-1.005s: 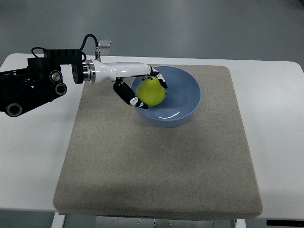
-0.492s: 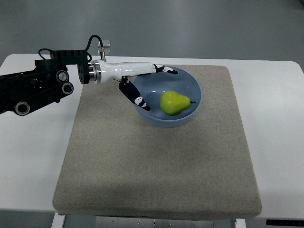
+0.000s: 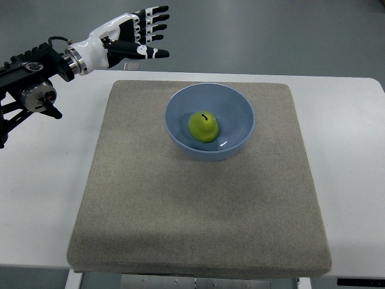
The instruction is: Place pear in bowl with left hand
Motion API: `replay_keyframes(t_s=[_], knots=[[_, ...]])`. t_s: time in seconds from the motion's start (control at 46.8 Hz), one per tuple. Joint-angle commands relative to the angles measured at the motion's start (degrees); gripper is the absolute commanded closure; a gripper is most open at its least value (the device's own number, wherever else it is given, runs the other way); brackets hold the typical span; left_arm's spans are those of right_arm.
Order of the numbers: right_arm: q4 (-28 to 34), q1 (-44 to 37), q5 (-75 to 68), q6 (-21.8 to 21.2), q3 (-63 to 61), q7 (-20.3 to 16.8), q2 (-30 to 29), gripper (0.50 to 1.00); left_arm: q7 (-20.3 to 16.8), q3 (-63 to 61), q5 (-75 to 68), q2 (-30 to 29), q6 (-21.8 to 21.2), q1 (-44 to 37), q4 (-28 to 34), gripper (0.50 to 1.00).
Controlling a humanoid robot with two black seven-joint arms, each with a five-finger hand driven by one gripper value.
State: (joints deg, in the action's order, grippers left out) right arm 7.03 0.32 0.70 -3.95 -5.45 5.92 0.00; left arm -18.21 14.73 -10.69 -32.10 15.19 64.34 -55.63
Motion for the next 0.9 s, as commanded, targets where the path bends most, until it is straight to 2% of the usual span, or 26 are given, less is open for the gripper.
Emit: replay_keyframes(t_s=[0.0,0.107,0.235,0.62,0.877], knots=[[0.00,-0.05,0.00,0.00,0.00,-0.03,0.00,0.574,0.02,0.30,5.41,-0.33,2.73,-0.27,1.83,0.504],[0.00,-0.06,0.00,0.00,0.00,-0.03,0.00,0.574,0.02,2.93,7.96,-0.33,7.05,-2.99,4.38,0.504],[0.00,-0.05,0.00,0.00,0.00,-0.03,0.00,0.574,0.11,6.89,13.93,0.11,7.31,-5.62,6.76,0.504],[0.00,-0.06,0.00,0.00,0.00,-0.03,0.00,0.574,0.54,7.60,26.42,2.13,8.98,-10.28,12.21,0.504],[0.00,-0.06,0.00,0.00,0.00,-0.03,0.00,0.574,6.16,7.86,31.87,2.13,10.74,-11.26,15.55,0.504]])
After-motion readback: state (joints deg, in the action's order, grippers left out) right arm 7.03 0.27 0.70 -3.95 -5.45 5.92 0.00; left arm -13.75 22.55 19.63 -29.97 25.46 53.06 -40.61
